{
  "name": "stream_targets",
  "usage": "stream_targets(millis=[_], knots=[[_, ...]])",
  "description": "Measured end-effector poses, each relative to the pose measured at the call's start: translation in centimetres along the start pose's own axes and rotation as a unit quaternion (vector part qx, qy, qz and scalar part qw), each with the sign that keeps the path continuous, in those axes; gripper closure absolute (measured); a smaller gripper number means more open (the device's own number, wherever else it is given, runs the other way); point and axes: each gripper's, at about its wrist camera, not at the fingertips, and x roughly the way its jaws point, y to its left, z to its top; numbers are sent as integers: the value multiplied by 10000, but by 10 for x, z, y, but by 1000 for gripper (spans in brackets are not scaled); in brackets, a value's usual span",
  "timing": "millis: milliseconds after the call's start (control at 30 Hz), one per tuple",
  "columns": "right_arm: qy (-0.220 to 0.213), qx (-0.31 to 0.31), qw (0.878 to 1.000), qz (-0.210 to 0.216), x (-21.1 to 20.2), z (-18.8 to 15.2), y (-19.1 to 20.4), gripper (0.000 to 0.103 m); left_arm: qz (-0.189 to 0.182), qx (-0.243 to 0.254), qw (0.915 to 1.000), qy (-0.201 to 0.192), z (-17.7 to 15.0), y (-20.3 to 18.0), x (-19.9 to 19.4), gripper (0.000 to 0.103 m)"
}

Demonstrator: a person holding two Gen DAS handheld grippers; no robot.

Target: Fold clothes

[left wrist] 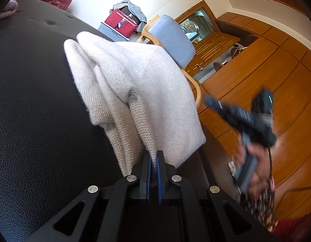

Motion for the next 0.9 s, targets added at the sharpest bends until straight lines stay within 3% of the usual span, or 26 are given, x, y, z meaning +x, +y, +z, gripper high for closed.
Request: stream_targets(millis=[167, 267, 333, 467, 533, 667, 767, 900], knots=[[-74, -294, 9992, -245, 71, 65, 5, 85, -18, 88, 10000, -8, -3, 0, -2, 99], [322, -441, 9978, -372, 117, 86, 9, 85, -22, 132, 9999, -7, -3, -4, -1, 99], [582, -596, 9964, -123, 144, 96, 17, 82, -61, 194, 9998, 27, -3, -5, 1, 99], [538, -1496, 9871, -170, 153, 77, 54, 82, -101, 314, 9994, 93, -3, -9, 3, 99], [340, -1926, 9796, -454, 162, 68, 63, 82, -150, 307, 9994, 104, -3, -8, 2, 99], [217, -1980, 9784, -555, 173, 63, 60, 82, -662, 63, 9978, 78, -5, -5, -13, 98], [181, -1855, 9816, -421, 164, 68, 56, 82, -968, -280, 9942, -380, 15, -14, -35, 98], [156, -1739, 9840, -344, 156, 67, 44, 82, -267, -231, 9943, -1005, 71, -37, -48, 95]])
